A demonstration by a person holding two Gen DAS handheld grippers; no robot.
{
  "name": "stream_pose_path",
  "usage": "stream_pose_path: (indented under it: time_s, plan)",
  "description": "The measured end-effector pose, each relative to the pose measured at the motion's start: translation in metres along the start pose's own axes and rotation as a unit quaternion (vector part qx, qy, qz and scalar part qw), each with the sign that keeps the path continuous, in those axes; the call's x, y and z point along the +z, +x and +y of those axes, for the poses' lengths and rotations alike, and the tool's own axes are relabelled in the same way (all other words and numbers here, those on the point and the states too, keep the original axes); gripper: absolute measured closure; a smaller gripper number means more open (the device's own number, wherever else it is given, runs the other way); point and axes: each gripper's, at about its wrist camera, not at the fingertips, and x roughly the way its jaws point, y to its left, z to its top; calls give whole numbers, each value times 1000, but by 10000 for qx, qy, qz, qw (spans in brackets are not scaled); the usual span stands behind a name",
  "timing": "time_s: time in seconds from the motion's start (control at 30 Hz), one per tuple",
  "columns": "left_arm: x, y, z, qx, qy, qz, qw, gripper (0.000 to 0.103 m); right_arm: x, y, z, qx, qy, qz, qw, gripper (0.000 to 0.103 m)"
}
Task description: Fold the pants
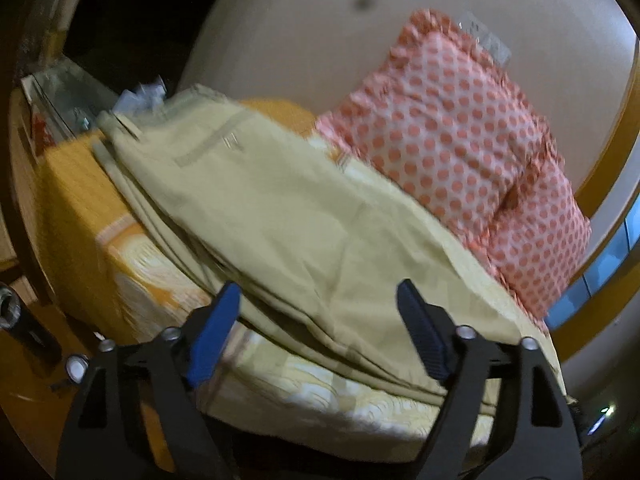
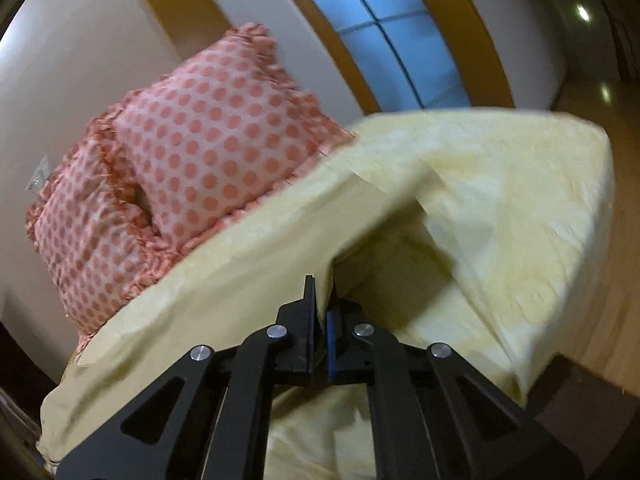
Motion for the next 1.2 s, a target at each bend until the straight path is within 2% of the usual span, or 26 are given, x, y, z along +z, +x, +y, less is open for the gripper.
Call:
stream_pose_path:
  time_s: [0.03, 0.1, 0.2, 0.23, 0.27, 0.33, 0.37, 0.4, 0.43, 0.47, 0.5, 0.53, 0.57, 0.63, 0.7, 0.87, 0.97, 1.07, 1.1, 1.13, 1.17, 1.2]
  plan:
    - [2, -3, 2, 29, -10, -56, 10000, 16, 5, 2, 13, 171, -86, -15, 9998, 99]
    - [6, -4, 10, 149, -89, -98, 9998, 14, 15, 5, 57, 778, -395, -24, 9962, 99]
    - [10, -1, 22, 181, -285, -39, 9994, 12, 9, 9, 136, 1838, -931, 185, 9784, 99]
    - [11, 0, 24, 186, -325, -31, 9993, 11, -3, 11, 174, 2340, -1203, 409, 9639, 99]
    - [10, 2, 27, 177, -398, -20, 9991, 11, -14, 12, 196, 2615, -1373, 578, 9536, 99]
    - [10, 4, 34, 124, -539, -32, 9985, 10, -50, 18, 245, 3114, -1856, 1147, 9249, 99]
    - [10, 6, 38, 106, -633, -38, 9979, 9, -80, 24, 273, 3287, -2252, 1683, 9016, 98]
    - [10, 7, 40, 102, -674, -30, 9977, 8, -112, 30, 295, 3301, -2700, 2288, 8751, 97]
    - [10, 8, 43, 106, -723, -18, 9973, 8, -135, 34, 305, 3271, -2978, 2669, 8562, 93]
    - [11, 10, 47, 112, -795, -14, 9968, 7, -166, 38, 316, 3211, -3332, 3178, 8276, 89]
    - [12, 9, 49, 88, -815, -45, 9966, 6, -182, 37, 318, 3156, -3471, 3335, 8178, 87]
    - [14, 10, 52, 125, -848, -61, 9963, 6, -183, 27, 316, 3241, -3536, 3049, 8228, 80]
    - [16, 11, 53, 159, -854, -57, 9962, 6, -179, 18, 315, 3329, -3554, 2950, 8221, 48]
    - [21, 15, 57, 207, -867, -45, 9960, 6, -160, 7, 305, 3443, -3317, 2745, 8343, 11]
    - [28, 19, 59, 272, -863, -30, 9959, 6, -140, 0, 293, 3605, -3088, 2571, 8418, 11]
    - [48, 34, 68, 529, -1022, -43, 9933, 6, -114, -2, 269, 3533, -2547, 2443, 8664, 10]
    - [60, 43, 76, 696, -1182, -61, 9905, 6, -116, 3, 261, 3466, -2374, 2463, 8734, 10]
    - [71, 50, 81, 876, -1329, -23, 9873, 9, -121, 11, 255, 3478, -2294, 2498, 8741, 10]
    - [74, 52, 82, 963, -1393, -17, 9856, 17, -122, 14, 253, 3479, -2272, 2500, 8746, 10]
    - [76, 55, 84, 1027, -1466, 23, 9838, 29, -121, 15, 250, 3481, -2246, 2497, 8752, 10]
    - [77, 59, 88, 1052, -1562, 162, 9820, 65, -120, 17, 247, 3487, -2202, 2486, 8764, 10]
    - [79, 61, 91, 1224, -1599, 220, 9793, 83, -119, 19, 244, 3491, -2155, 2471, 8779, 10]
